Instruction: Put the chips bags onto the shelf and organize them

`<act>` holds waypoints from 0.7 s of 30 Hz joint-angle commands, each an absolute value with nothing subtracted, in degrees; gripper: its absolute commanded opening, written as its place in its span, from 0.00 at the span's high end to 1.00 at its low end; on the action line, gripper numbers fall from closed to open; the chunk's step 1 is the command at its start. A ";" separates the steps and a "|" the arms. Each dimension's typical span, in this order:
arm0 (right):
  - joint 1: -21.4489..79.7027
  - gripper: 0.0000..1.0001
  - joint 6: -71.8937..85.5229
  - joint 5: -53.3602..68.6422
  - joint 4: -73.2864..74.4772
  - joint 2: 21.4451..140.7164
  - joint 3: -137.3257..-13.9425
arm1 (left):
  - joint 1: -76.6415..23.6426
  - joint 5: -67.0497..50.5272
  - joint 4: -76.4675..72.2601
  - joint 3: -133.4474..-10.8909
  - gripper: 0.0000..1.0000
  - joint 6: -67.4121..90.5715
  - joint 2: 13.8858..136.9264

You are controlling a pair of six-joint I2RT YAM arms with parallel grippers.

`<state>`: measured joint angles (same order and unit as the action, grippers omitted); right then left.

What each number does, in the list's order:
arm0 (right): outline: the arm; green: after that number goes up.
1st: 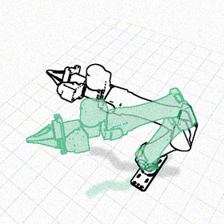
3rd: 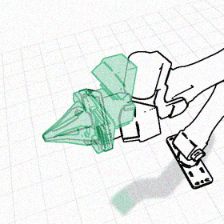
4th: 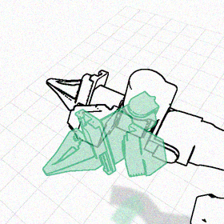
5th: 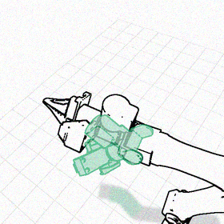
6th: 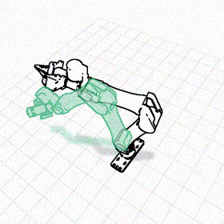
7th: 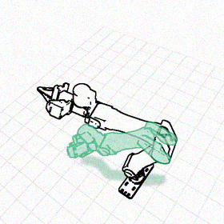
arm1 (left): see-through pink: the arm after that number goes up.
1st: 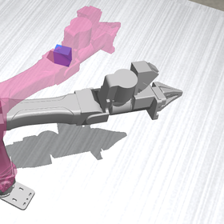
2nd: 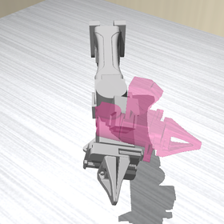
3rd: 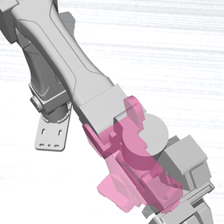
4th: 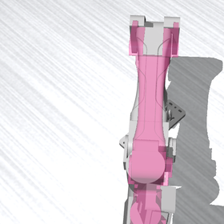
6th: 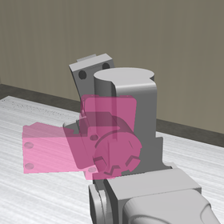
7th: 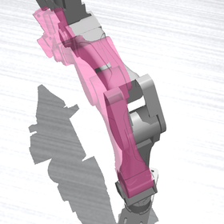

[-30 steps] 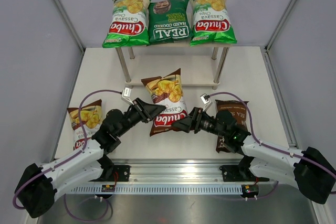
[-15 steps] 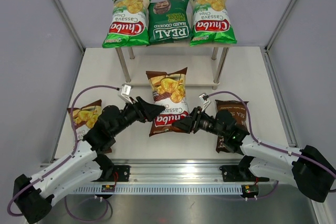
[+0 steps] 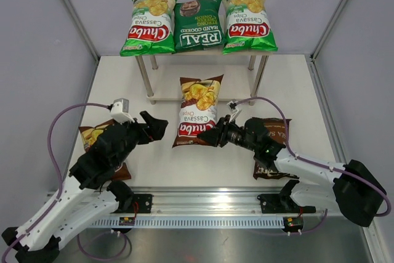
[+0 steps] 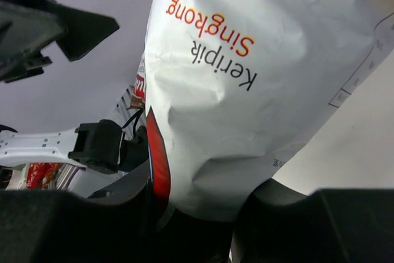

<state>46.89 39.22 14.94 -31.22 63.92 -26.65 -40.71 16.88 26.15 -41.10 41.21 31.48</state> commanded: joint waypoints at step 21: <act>31.20 0.85 42.53 33.83 -44.48 113.54 -67.22 | -40.61 24.69 45.53 -48.34 0.01 21.88 7.48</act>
<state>32.42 40.47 28.93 -39.18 109.91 -59.96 -40.71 23.03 47.90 -48.97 23.07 9.34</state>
